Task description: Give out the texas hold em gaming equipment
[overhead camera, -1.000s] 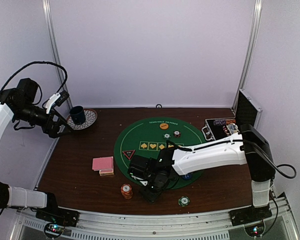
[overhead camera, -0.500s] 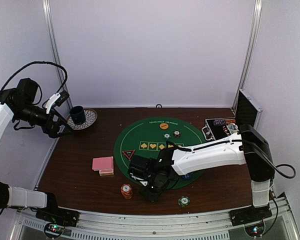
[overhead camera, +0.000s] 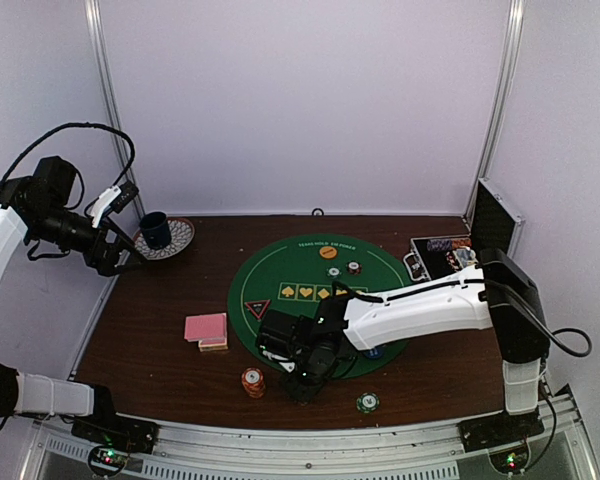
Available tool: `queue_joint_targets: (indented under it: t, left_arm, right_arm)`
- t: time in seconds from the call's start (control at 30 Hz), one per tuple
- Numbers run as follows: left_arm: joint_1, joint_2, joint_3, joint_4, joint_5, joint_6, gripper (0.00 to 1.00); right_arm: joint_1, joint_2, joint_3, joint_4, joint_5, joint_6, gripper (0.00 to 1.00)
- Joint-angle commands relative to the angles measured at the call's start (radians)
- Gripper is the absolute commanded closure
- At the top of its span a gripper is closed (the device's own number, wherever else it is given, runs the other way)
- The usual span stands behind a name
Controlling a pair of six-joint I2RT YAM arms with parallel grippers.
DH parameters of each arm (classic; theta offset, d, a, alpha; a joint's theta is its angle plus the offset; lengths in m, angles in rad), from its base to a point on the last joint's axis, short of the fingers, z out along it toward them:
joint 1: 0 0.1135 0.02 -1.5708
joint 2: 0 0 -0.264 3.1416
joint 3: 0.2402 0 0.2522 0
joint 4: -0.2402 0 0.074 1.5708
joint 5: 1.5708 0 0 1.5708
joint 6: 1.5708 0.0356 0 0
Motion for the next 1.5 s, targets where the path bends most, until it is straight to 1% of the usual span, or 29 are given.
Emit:
queue_joint_targets:
  t: [0.0,0.17,0.3,0.43,0.57,0.77,1.13,1.37,1.47]
  left_arm:
    - [-0.005,-0.007,0.024,0.004,-0.001,0.012,0.02]
    - [-0.006,-0.011,0.024,0.003,-0.002,0.014,0.02]
    - [-0.005,-0.012,0.024,0.004,-0.002,0.014,0.02]
    - [-0.005,-0.013,0.022,0.004,-0.003,0.014,0.02]
    - [-0.006,-0.019,0.022,0.003,-0.007,0.017,0.02]
    - [-0.005,-0.020,0.019,0.003,0.002,0.017,0.02]
    - [-0.006,-0.018,0.026,0.009,0.003,0.015,0.02]
    - [-0.006,-0.016,0.022,0.010,-0.006,0.023,0.02]
    - [-0.006,-0.016,0.020,0.009,-0.006,0.024,0.02]
  right_arm:
    - [-0.010,0.002,0.002,-0.024,0.020,-0.008,0.68]
    - [-0.010,-0.013,0.032,-0.049,0.023,-0.015,0.72]
    - [-0.015,-0.034,0.066,-0.077,0.038,-0.013,0.72]
    - [-0.047,-0.054,0.112,-0.102,0.039,-0.018,0.72]
    - [-0.077,-0.037,0.179,-0.123,0.041,-0.029,0.73]
    - [-0.140,0.081,0.350,-0.171,0.066,-0.046,0.74]
    - [-0.224,0.365,0.672,-0.201,0.077,-0.074,0.72]
    - [-0.239,0.442,0.710,-0.181,0.057,-0.056,0.72]
    - [-0.242,0.447,0.698,-0.178,0.050,-0.052,0.68]
